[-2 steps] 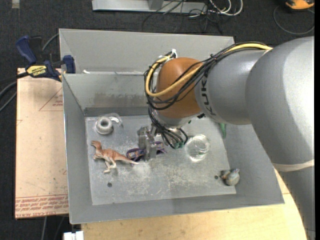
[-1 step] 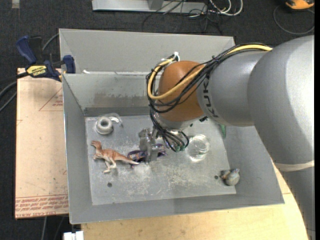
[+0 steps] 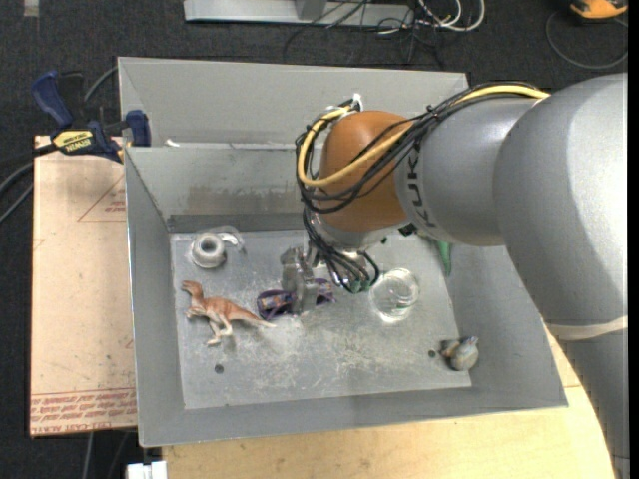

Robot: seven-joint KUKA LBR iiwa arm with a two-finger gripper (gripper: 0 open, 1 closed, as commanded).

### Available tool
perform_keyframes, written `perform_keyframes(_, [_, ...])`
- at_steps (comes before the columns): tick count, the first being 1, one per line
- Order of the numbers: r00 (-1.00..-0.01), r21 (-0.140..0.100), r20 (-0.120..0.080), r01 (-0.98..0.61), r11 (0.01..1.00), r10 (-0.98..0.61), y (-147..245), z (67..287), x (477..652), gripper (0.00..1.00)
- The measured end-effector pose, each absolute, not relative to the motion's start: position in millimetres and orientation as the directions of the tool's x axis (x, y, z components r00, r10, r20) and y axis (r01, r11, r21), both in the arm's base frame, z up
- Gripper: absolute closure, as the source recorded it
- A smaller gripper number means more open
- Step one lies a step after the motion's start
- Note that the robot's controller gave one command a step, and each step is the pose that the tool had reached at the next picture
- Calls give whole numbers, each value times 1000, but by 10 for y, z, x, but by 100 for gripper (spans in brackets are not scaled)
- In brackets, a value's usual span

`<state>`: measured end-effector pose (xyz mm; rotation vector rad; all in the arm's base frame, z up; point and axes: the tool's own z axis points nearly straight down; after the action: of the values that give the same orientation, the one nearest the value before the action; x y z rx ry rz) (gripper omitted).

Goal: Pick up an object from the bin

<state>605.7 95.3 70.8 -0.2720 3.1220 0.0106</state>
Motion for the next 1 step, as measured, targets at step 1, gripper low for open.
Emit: perform_keyframes(1, [-990, 7, -12, -142, 990, -142, 978, 710, 5970, 100])
